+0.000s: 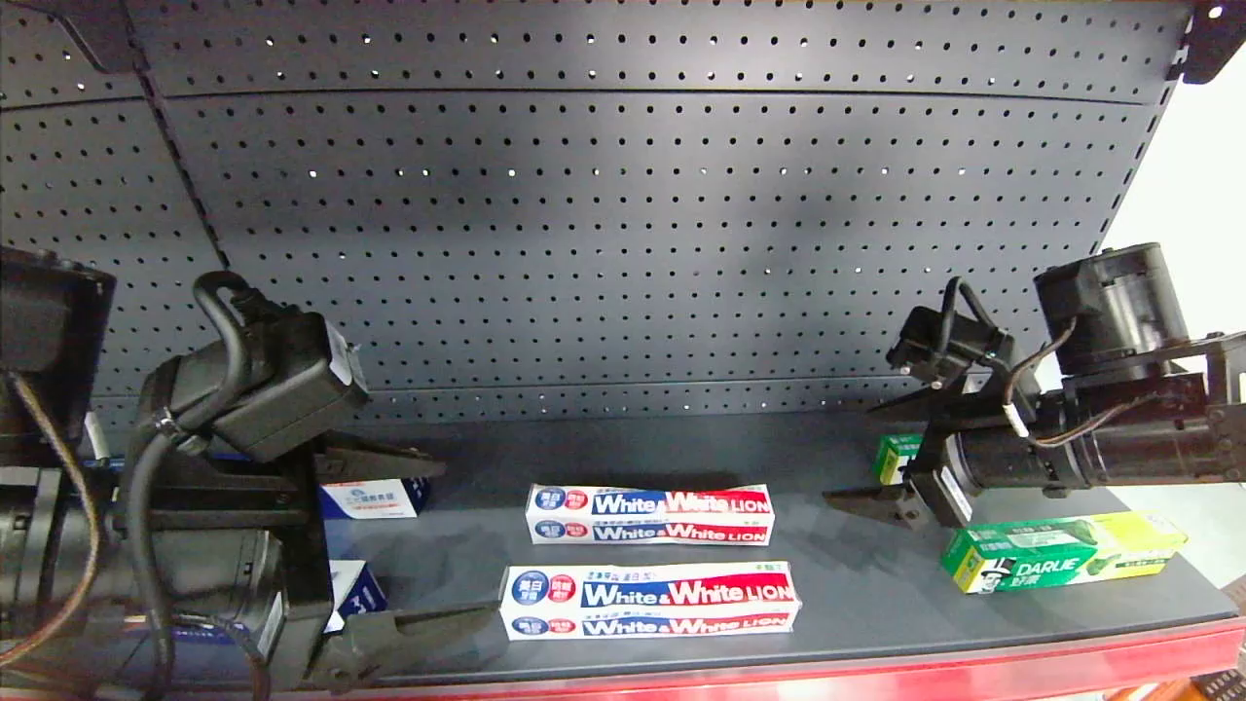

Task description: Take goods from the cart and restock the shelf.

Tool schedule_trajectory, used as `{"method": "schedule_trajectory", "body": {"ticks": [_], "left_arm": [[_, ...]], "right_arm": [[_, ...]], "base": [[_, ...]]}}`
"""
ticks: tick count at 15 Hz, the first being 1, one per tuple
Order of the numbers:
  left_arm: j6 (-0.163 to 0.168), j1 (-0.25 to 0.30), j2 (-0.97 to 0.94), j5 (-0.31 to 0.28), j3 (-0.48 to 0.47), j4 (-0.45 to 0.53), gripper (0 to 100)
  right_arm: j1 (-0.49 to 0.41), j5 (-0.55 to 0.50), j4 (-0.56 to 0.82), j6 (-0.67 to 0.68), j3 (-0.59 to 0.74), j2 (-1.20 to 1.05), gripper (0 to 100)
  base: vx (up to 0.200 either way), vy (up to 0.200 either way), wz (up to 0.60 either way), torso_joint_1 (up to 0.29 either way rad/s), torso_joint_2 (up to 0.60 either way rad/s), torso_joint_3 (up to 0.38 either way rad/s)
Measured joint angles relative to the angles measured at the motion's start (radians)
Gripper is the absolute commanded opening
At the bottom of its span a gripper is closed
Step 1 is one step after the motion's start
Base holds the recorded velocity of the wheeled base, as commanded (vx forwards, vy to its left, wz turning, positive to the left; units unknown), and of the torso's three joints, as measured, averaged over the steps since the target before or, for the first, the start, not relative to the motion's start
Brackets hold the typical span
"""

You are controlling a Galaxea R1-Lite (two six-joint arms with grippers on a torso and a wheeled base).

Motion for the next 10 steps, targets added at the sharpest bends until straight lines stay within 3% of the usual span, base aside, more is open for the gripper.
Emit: {"method": "schedule_trajectory", "body": {"ticks": [3,6,10], "left_arm": [[-0.041,0.003,-0.048,0.078,0.024,-0.011,100],[-0.058,0.005,-0.100,0.160,0.101,-0.127,100],[-0.169,0.005,-0.148,0.287,0.231,-0.299,100]], "right_arm": [[-0.022,-0.043,-0.053,0.048,0.034,-0.066,100],[-0.029,-0.135,-0.182,0.107,0.105,-0.118,100],[-0.039,-0.190,-0.200,0.174,0.183,-0.191,100]], "base": [[0.000,0.000,0.00,0.000,0.00,0.000],[0.000,0.000,0.00,0.000,0.00,0.000],[0.000,0.000,0.00,0.000,0.00,0.000]]}}
